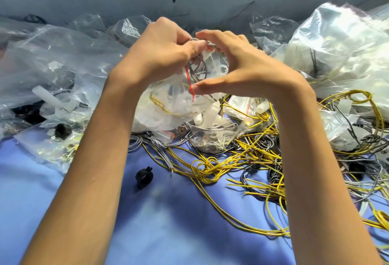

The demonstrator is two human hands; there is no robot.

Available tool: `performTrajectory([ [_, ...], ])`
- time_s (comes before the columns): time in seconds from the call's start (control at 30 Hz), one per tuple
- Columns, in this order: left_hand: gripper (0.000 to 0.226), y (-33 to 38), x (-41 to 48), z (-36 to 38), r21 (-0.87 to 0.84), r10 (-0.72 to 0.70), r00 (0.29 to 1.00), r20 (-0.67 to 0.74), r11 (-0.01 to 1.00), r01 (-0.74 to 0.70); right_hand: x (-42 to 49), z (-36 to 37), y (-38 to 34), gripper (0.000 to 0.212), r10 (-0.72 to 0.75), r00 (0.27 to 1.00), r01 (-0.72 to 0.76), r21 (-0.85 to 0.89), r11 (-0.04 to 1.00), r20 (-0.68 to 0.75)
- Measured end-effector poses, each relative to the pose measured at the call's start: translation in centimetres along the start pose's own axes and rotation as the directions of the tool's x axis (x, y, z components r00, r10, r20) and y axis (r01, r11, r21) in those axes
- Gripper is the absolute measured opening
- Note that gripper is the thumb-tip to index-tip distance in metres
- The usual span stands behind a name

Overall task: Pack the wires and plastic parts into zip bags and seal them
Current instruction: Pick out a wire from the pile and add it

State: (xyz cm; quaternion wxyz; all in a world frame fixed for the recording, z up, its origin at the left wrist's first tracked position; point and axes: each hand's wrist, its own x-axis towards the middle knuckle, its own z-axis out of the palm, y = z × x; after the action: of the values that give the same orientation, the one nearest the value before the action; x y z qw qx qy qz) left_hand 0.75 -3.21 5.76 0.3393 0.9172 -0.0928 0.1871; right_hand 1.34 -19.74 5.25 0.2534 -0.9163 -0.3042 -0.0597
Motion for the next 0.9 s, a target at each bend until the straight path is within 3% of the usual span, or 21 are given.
performTrajectory([
  [0.2, 0.036, -0.2, 0.3, 0.3, -0.082, -0.092, 0.988, -0.122, 0.993, 0.082, 0.9, 0.6, 0.0, 0.063, -0.055, 0.978, 0.078, 0.108, 0.991, -0.2],
  [0.37, 0.034, -0.4, 0.4, 0.4, -0.108, -0.118, 0.983, -0.137, 0.989, 0.103, 0.9, 0.8, 0.4, 0.079, -0.041, 0.999, 0.041, 0.041, 0.998, 0.003],
  [0.63, 0.037, -1.0, 0.7, 0.5, -0.091, -0.162, 0.978, -0.134, 0.984, 0.151, 0.5, 0.6, 0.7, 0.031, -0.071, 0.997, 0.07, -0.106, 0.992, -0.004],
  [0.83, 0.012, -0.7, 0.3, 0.2, -0.037, -0.058, 0.991, -0.121, 0.998, 0.054, 0.4, 0.2, 1.5, 0.03, 0.005, 0.997, -0.001, -0.051, 0.999, 0.077],
  [0.9, 0.017, -0.2, 0.0, -0.1, 0.028, 0.001, 0.999, -0.046, 1.0, 0.0, 0.6, 0.6, 1.5, 0.034, 0.024, 0.994, -0.019, -0.056, 0.998, 0.104],
])
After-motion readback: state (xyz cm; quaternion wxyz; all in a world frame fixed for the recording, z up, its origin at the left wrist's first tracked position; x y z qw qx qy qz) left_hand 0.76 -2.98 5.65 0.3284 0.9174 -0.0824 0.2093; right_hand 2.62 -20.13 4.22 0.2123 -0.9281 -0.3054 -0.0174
